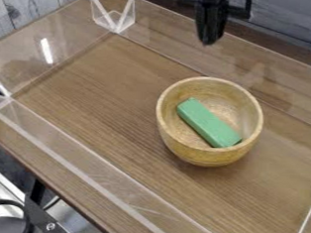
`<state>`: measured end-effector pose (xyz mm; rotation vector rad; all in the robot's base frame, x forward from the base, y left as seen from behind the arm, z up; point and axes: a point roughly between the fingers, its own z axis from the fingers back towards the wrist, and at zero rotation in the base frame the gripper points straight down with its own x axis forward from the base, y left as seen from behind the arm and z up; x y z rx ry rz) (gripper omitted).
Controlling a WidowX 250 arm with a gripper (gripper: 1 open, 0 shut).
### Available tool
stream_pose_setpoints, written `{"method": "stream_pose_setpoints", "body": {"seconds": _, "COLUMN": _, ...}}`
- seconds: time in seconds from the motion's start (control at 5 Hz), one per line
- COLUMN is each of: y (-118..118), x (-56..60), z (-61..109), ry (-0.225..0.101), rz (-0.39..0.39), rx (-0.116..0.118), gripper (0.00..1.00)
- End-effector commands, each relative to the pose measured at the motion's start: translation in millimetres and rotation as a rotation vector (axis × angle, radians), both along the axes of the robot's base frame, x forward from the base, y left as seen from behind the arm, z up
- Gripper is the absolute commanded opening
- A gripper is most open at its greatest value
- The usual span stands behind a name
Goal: Remove the green block from inside the brown bowl and put it on the table
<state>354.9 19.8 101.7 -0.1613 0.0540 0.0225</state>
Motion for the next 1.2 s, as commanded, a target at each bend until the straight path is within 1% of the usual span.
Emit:
{"method": "stream_pose_setpoints", "body": {"seconds": 0.0, "y": 3.2, "x": 5.0, "z": -2.3, "ry": -0.046, "rz": -0.001, "rx": -0.008, "gripper": 0.00}}
{"method": "stream_pose_setpoints", "body": {"seconds": 0.2, "y": -2.6, "x": -8.9, "z": -15.4, "ry": -0.030, "rz": -0.064, "rx": 0.009, "gripper": 0.00}}
{"method": "stream_pose_setpoints", "body": {"seconds": 0.4, "y": -3.7, "x": -20.6, "z": -26.3, "ry": -0.035, "rz": -0.078, "rx": 0.014, "gripper": 0.00}}
{"method": "stream_pose_setpoints", "body": {"seconds": 0.6, "y": -4.5, "x": -27.1, "z": -31.3, "ry": -0.038, "rz": -0.085, "rx": 0.008, "gripper": 0.00}}
{"method": "stream_pose_setpoints", "body": {"seconds": 1.0, "y": -3.6, "x": -34.3, "z": -50.2, "ry": -0.065, "rz": -0.096, "rx": 0.042, "gripper": 0.00}}
